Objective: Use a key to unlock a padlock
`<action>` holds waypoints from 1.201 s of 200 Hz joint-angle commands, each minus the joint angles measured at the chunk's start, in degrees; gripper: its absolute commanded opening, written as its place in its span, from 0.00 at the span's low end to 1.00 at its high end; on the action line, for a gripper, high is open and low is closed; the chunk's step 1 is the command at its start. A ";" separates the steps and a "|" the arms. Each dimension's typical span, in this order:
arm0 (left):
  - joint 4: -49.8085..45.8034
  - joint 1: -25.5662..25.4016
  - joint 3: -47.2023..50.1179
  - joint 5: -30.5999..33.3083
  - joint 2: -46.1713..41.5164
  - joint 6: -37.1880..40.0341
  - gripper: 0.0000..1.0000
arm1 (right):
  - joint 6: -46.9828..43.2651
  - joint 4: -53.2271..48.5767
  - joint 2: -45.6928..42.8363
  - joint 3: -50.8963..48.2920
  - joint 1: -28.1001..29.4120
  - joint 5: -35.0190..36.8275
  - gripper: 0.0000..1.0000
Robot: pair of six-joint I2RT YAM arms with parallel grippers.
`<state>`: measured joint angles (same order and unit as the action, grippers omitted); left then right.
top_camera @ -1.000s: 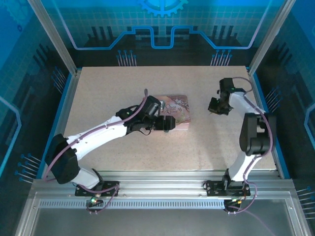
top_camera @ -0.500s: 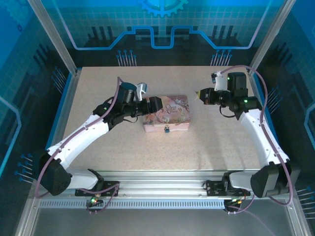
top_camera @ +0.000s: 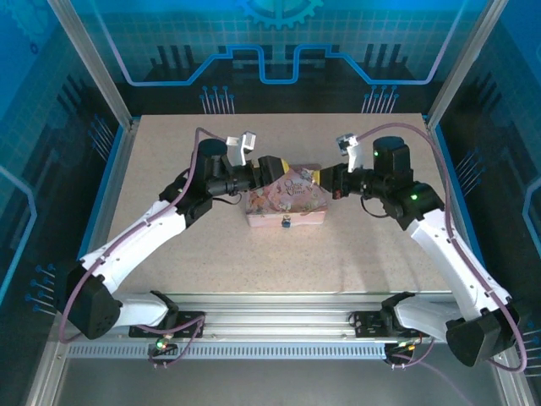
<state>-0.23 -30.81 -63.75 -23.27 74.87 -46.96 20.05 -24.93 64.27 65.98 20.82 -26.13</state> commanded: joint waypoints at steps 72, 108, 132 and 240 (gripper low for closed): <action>7.10 -4.46 -1.78 -3.61 4.40 -2.98 0.56 | 1.30 5.13 -0.43 -1.86 5.45 3.01 0.00; 7.35 -4.52 -1.64 -3.38 4.16 -2.83 0.49 | 1.06 5.19 -0.21 -2.26 5.84 3.37 0.00; 7.52 -4.52 -1.20 -2.82 3.66 -2.61 0.44 | 0.91 4.98 -0.37 -2.62 6.08 3.63 0.00; 8.32 -4.46 -0.50 -3.26 2.90 -3.06 0.14 | 0.54 5.15 -1.80 -3.64 6.59 4.90 0.00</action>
<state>6.42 -35.05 -63.92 -25.41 79.13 -49.65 20.93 -21.34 63.92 63.16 26.59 -21.91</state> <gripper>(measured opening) 0.177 0.058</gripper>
